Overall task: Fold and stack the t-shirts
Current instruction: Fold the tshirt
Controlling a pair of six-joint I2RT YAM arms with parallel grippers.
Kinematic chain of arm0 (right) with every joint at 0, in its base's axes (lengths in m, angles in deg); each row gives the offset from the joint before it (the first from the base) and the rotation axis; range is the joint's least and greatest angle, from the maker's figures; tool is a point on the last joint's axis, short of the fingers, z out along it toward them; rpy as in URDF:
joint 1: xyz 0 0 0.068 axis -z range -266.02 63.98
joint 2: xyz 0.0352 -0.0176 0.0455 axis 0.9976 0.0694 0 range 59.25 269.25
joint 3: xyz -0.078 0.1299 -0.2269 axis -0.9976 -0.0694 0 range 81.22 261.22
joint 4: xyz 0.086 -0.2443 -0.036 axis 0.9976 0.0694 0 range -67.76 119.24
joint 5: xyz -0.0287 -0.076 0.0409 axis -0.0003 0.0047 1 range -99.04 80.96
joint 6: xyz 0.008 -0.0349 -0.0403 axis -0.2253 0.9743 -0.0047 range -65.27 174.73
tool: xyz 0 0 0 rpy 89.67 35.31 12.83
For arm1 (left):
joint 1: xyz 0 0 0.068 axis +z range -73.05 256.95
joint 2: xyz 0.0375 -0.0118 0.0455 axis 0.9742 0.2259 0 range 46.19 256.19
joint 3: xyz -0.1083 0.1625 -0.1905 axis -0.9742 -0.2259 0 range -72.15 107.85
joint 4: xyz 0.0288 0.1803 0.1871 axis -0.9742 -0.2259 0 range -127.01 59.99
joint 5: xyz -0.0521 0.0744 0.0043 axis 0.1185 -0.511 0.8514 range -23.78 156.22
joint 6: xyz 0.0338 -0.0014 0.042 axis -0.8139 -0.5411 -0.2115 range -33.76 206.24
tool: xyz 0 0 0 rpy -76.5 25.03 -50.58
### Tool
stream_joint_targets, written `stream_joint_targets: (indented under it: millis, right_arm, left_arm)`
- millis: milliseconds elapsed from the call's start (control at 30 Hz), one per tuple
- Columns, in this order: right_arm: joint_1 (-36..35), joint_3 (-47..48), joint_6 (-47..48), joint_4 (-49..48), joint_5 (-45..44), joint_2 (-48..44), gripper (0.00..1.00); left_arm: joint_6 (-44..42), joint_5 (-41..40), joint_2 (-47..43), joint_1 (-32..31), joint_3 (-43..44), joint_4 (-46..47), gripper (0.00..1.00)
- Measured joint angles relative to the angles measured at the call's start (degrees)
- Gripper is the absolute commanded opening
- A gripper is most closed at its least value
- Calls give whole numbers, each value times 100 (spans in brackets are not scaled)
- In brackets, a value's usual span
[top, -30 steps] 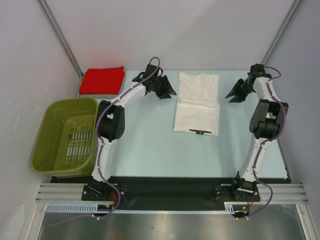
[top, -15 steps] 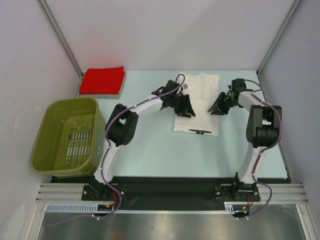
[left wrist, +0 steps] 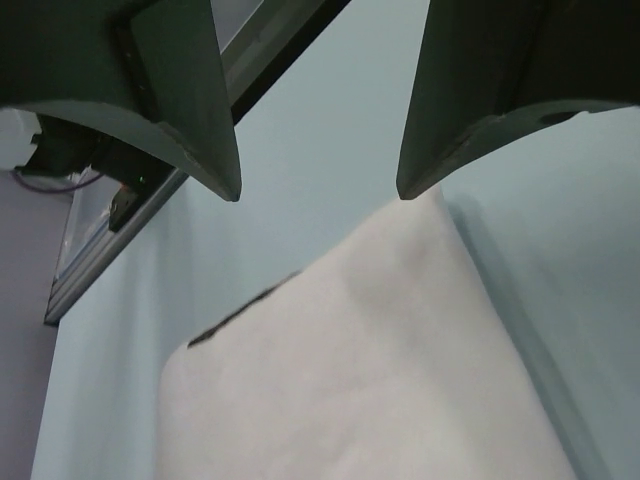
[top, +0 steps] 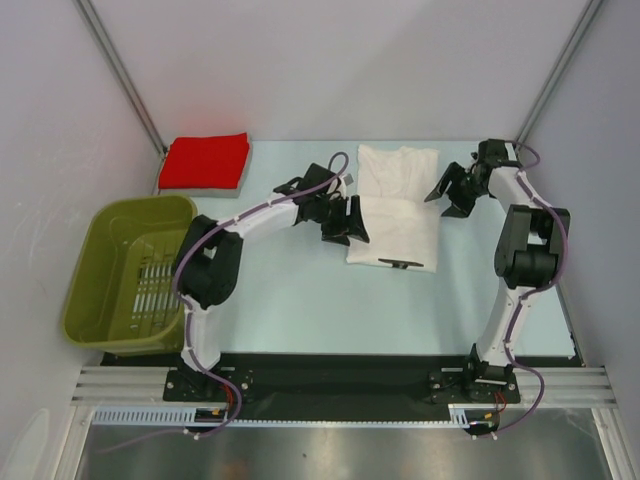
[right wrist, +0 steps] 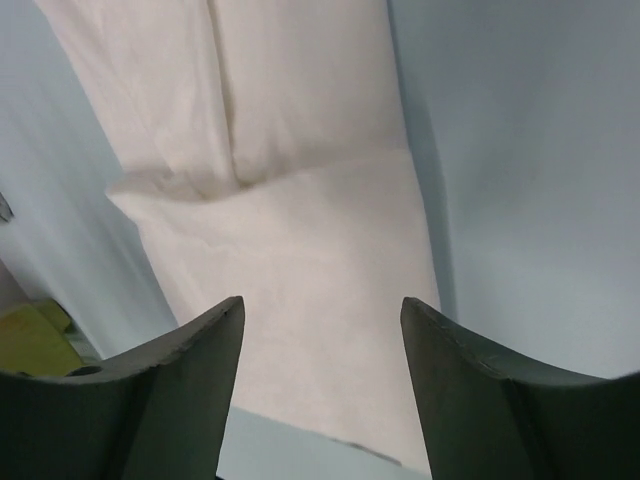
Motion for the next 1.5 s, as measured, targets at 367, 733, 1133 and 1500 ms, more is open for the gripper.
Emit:
stream_joint_targets:
  millis: [367,733,1133,1500]
  right_arm:
    - [155,-2614,79,-4,31,-1895,75]
    - [479,-5707,-1399,-1523,354,-3847,67]
    - [20,-7108,-3364,-3696,-249,-4516,68]
    - [7,-7121,-3945,-4249,-678,-4291,63]
  left_arm:
    - [-61,210,-459,118,-1115,-149,71]
    - [1991,640,-546,479,-2647,1720,68]
    - [5128,116,-562,74,-3766,4647,63]
    - [5945,-579,-544,63,-4135,5145,58]
